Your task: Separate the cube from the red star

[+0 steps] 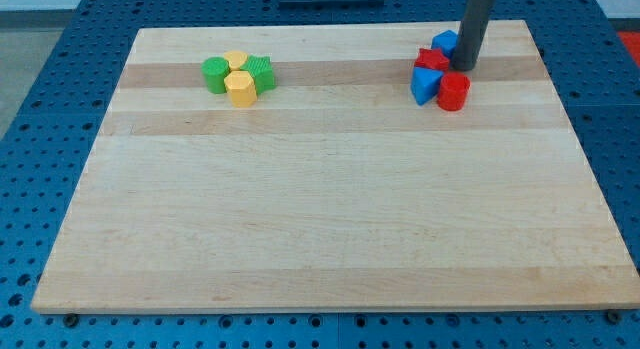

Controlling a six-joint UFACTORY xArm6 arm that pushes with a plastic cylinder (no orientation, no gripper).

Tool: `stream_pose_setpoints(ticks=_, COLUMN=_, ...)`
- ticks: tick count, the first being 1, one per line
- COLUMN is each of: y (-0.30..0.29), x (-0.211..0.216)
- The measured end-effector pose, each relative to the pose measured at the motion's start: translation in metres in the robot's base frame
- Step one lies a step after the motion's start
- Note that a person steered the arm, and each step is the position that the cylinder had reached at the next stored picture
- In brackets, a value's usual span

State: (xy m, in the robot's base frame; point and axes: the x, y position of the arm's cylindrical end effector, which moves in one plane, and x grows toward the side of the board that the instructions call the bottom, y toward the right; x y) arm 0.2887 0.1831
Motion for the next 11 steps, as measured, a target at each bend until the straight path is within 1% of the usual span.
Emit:
stream_pose_setpoints(ticks=2, y=0.054, x=0.0)
stream_pose_setpoints(ticks=3, y=0.08, x=-0.01)
stream_pose_setpoints(ticks=4, y=0.078, x=-0.032)
stream_pose_setpoints(ticks=6, y=0.003, x=-0.028)
stream_pose_setpoints(ticks=7, y=-0.014, x=-0.019)
stream_pose_setpoints(ticks=8, y=-0.035, x=-0.018)
stream_pose_setpoints(ticks=10, y=-0.093, x=-0.041)
stream_pose_setpoints(ticks=11, y=-0.103, x=-0.045)
